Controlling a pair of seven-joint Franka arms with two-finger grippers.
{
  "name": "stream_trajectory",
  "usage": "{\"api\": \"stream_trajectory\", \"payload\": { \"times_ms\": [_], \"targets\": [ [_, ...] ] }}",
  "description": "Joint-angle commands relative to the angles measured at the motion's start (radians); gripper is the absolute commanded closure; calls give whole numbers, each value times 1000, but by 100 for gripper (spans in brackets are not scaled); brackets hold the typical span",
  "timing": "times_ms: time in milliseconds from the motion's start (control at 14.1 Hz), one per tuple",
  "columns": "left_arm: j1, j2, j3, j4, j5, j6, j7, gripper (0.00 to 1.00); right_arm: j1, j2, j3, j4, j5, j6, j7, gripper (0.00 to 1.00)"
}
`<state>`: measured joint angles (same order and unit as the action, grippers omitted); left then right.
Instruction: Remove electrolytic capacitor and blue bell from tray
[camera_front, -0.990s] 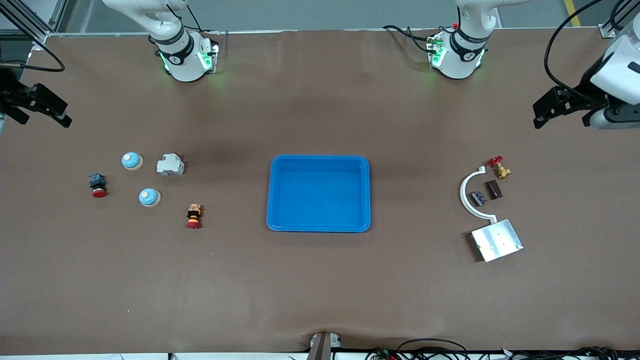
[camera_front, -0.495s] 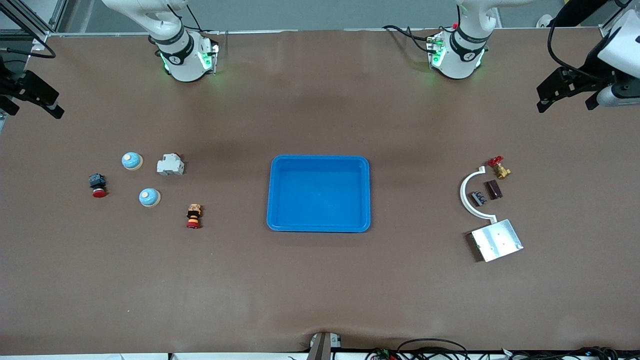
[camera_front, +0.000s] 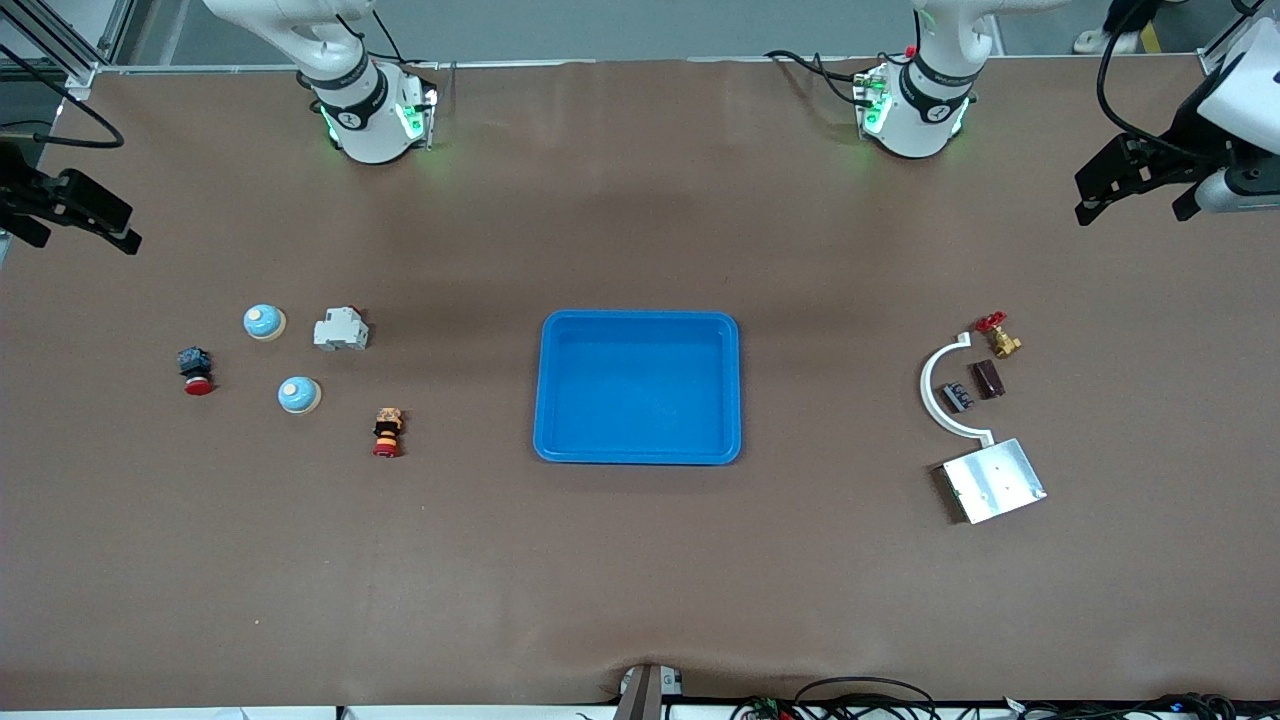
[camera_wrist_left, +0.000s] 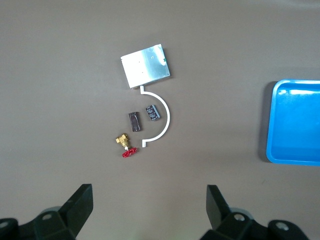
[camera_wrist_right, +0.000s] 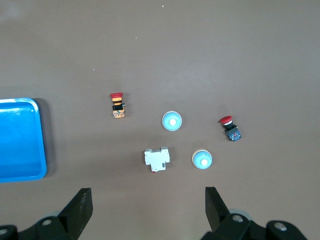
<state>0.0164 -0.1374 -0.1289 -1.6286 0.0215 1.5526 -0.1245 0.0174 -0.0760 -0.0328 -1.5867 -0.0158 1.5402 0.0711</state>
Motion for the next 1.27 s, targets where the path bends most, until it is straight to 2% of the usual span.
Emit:
{"api": "stream_trajectory", "payload": {
  "times_ms": [0,283,1202],
  "targets": [
    [-7,-21,9,1,-9,4,19,0,12,21,-4,28,-18,-22,21,0],
    [-6,-21,12,1,-9,-34,19,0,12,33,-4,25,-18,-3,21,0],
    [-7,-5,18,47,-9,-43,17,0,10,27,-4,8,-1,41,26,0]
  ]
}}
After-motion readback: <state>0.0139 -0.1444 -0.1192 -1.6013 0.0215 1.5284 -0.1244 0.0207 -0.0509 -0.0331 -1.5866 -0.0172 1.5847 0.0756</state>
